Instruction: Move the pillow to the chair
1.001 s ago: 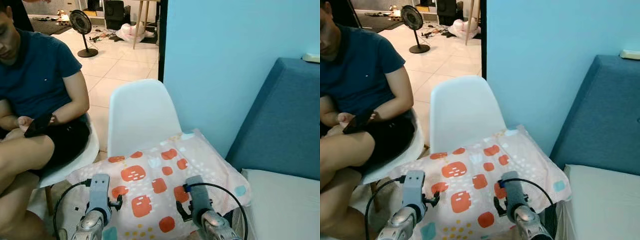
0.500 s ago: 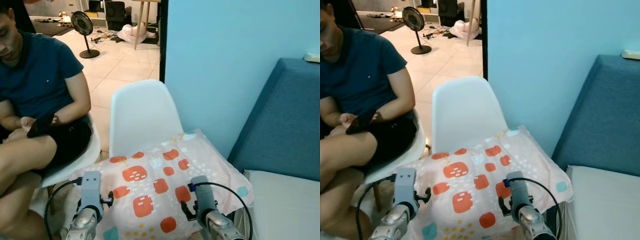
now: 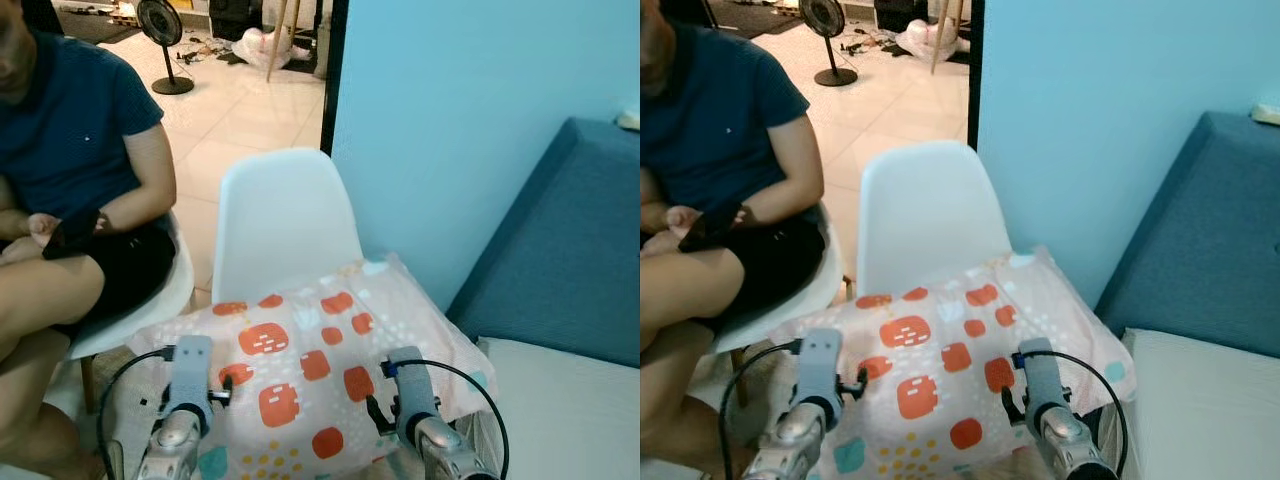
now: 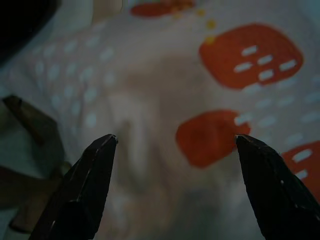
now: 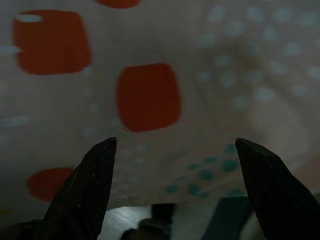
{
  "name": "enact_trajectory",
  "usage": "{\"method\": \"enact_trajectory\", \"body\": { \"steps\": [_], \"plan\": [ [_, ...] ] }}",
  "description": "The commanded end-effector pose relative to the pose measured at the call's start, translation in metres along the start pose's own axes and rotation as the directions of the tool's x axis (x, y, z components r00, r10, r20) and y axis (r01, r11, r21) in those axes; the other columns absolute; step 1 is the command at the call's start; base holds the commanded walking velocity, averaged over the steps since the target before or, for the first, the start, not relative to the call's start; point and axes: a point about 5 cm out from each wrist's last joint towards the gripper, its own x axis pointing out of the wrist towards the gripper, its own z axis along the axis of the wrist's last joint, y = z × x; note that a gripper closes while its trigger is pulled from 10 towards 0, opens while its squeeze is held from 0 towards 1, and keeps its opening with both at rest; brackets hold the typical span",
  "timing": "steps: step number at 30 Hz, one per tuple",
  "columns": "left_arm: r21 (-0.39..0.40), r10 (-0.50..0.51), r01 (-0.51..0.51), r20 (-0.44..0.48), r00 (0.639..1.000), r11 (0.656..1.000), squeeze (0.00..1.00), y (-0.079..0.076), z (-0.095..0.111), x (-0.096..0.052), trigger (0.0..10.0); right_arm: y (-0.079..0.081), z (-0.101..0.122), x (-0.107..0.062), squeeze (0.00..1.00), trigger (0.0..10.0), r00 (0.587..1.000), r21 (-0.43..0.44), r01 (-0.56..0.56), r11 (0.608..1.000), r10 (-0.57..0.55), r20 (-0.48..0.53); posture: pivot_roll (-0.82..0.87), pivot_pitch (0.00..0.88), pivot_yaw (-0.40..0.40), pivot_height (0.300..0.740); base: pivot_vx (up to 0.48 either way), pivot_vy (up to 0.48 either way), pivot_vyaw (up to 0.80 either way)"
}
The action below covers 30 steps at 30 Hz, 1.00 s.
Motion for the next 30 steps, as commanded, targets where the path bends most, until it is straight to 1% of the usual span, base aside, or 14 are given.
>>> {"method": "enact_trajectory", "body": {
  "steps": [1,2,4,8,11,15,19,23,30],
  "plan": [
    [0.002,0.026,-0.026,-0.023,0.999,1.0,0.0,0.004,-0.005,-0.001,10.0,-0.003,-0.005,-0.001,0.0,10.0,1.0,0.021,0.014,1.0,-0.014,-0.016,0.06,0.111,-0.023,0.74,0.0,0.0,-0.56],
    [0.007,0.013,-0.013,-0.028,1.0,1.0,0.0,0.003,-0.006,-0.001,10.0,-0.007,-0.006,-0.002,0.0,10.0,0.999,0.047,0.038,0.998,-0.037,-0.019,0.04,0.12,-0.017,0.74,0.0,0.0,-0.8],
    [0.015,-0.008,0.009,-0.032,0.999,1.0,0.0,0.0,-0.008,-0.002,10.0,-0.011,-0.006,-0.003,0.0,10.0,0.998,0.08,0.063,0.995,-0.062,-0.011,0.03,0.099,-0.003,0.74,0.0,0.0,-0.8],
    [0.022,-0.018,0.018,-0.023,1.0,1.0,0.0,-0.003,-0.005,-0.002,10.0,-0.015,-0.005,-0.005,0.0,10.0,0.997,0.095,0.073,0.993,-0.074,0.004,0.03,0.108,0.002,0.74,0.0,0.0,-0.8],
    [0.013,-0.018,0.018,-0.014,1.0,1.0,0.0,-0.005,-0.002,-0.002,10.0,-0.016,-0.007,-0.006,0.0,10.0,0.997,0.093,0.081,0.992,-0.081,-0.003,0.02,0.108,-0.004,0.74,0.0,0.0,-0.8],
    [-0.004,-0.009,0.008,-0.009,1.0,1.0,0.0,-0.006,-0.001,-0.002,10.0,-0.014,-0.008,-0.006,0.0,10.0,0.997,0.084,0.075,0.994,-0.074,-0.008,0.02,0.108,-0.004,0.74,0.0,0.0,-0.8],
    [-0.019,0.003,-0.004,-0.003,1.0,1.0,0.0,-0.007,-0.001,-0.002,10.0,-0.01,-0.004,-0.004,0.0,10.0,0.999,0.064,0.049,0.997,-0.049,-0.003,0.02,0.103,-0.028,0.74,0.0,0.0,-0.8],
    [-0.031,0.015,-0.015,-0.001,1.0,0.999,0.0,-0.007,-0.002,-0.004,10.0,-0.01,-0.001,-0.003,0.0,10.0,0.999,0.056,0.04,0.998,-0.04,-0.003,0.03,0.097,-0.046,0.74,0.0,0.0,-0.8],
    [-0.039,0.022,-0.022,0.004,1.0,0.999,0.0,-0.005,-0.003,-0.007,10.0,-0.008,0.003,-0.002,0.0,10.0,1.0,0.053,0.023,0.998,-0.024,0.001,0.03,0.088,-0.05,0.74,0.0,0.0,-0.8]
  ]
}}
